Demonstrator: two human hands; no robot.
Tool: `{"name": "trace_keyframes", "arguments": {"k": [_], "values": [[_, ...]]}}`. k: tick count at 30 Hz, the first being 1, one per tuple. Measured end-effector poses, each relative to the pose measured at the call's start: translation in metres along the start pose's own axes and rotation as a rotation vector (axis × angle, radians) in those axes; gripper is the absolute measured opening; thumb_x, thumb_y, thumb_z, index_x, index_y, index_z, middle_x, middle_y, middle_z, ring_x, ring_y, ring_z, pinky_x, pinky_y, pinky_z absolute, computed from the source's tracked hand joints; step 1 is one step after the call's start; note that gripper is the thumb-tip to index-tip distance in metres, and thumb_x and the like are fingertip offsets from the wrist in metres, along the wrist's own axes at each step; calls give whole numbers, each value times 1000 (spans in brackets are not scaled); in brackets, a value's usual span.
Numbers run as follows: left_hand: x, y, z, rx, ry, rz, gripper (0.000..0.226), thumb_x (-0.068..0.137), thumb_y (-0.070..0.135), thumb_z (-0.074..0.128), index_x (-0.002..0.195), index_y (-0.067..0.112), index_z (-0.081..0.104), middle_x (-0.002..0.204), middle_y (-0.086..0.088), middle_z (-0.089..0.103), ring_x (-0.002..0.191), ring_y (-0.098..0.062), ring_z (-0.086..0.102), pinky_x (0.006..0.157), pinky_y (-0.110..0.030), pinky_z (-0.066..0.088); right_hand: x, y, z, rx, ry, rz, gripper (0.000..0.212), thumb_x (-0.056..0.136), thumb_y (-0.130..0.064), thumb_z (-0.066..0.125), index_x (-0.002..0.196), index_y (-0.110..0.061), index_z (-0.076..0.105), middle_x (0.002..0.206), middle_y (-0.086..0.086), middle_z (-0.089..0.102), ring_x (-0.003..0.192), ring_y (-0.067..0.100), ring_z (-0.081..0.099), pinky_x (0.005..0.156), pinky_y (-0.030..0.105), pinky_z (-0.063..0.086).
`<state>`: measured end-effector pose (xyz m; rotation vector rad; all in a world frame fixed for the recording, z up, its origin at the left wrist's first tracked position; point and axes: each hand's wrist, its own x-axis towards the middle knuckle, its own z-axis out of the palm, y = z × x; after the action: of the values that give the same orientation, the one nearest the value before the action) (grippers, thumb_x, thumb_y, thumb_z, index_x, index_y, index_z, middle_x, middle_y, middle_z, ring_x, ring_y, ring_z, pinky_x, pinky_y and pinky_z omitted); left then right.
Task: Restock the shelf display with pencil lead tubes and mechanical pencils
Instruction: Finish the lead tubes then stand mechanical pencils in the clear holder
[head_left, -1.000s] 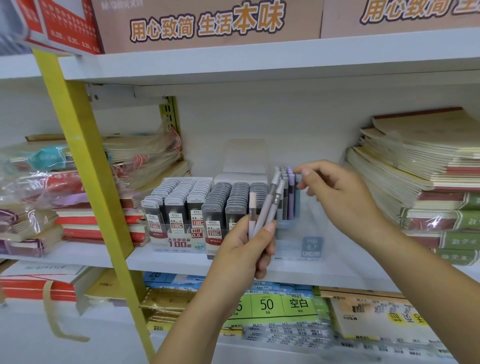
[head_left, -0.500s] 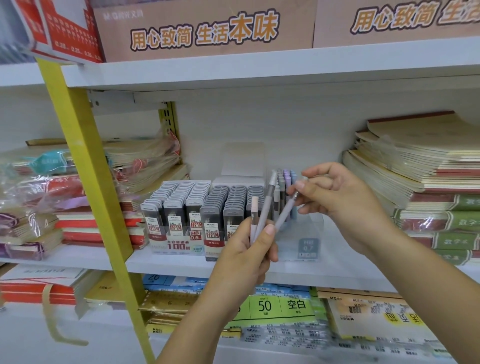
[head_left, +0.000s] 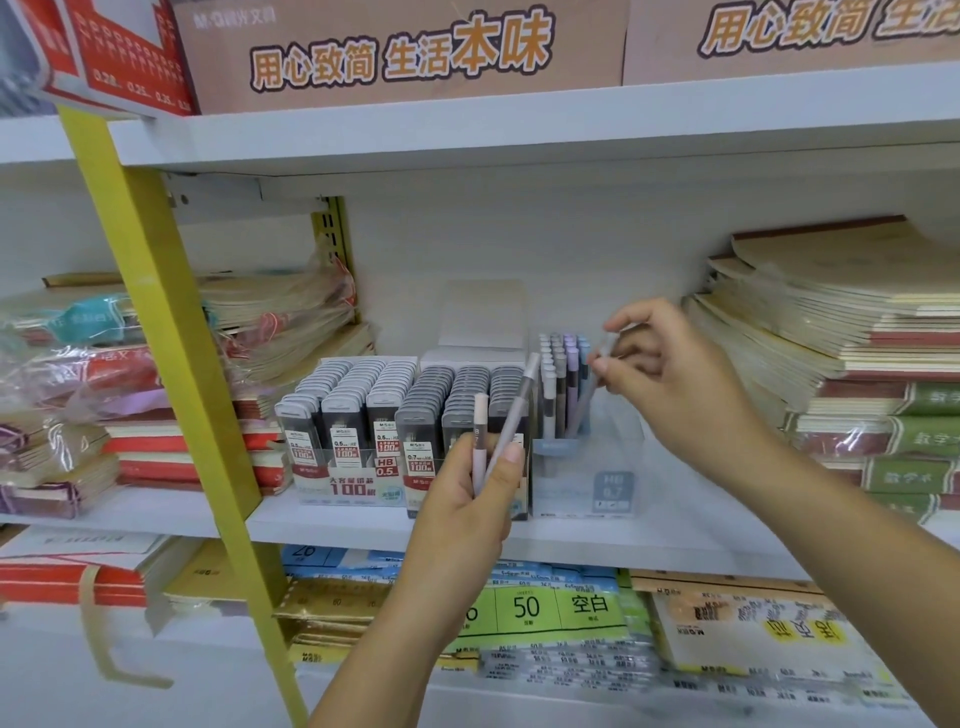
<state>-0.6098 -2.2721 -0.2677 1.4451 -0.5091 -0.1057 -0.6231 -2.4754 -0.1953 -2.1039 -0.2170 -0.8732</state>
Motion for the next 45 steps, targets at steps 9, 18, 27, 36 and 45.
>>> {"name": "trace_keyframes", "arguments": {"k": [9,18,27,36,45], "values": [[0,0,-5,-38,17,-37,24,95,47,51,77,34,61,61,9,44,45,-5,32,40,-16,30,0,6,7,-155,-64,-74,30,87,-22,70,95,-43,49,84,-14,67,81,-2,66,77,21,56],[-2,-1,-5,-11,27,-41,35,82,61,54,83,27,61,64,7,48,47,-6,35,40,-16,31,8,14,19,-210,-94,-3,22,87,-18,71,100,-32,62,85,-11,67,76,8,65,79,36,56],[0,-1,0,-23,-40,-12,32,81,59,57,89,31,68,62,10,51,50,-6,39,44,-16,32,-14,-9,23,33,20,36,21,93,-29,59,114,-30,64,86,-8,66,75,3,61,66,10,47],[2,-4,3,-55,-58,-61,21,100,38,52,88,35,68,68,5,57,53,-7,44,44,-19,35,-15,-29,5,428,144,47,26,93,-10,59,111,-28,54,87,3,74,77,15,71,61,22,56],[-2,-9,-1,42,-17,-5,24,107,29,42,93,23,61,74,5,62,63,-9,54,56,-19,46,-8,-2,6,-81,22,-101,25,91,-27,63,103,-39,45,90,-12,68,87,2,67,79,32,58]]}}
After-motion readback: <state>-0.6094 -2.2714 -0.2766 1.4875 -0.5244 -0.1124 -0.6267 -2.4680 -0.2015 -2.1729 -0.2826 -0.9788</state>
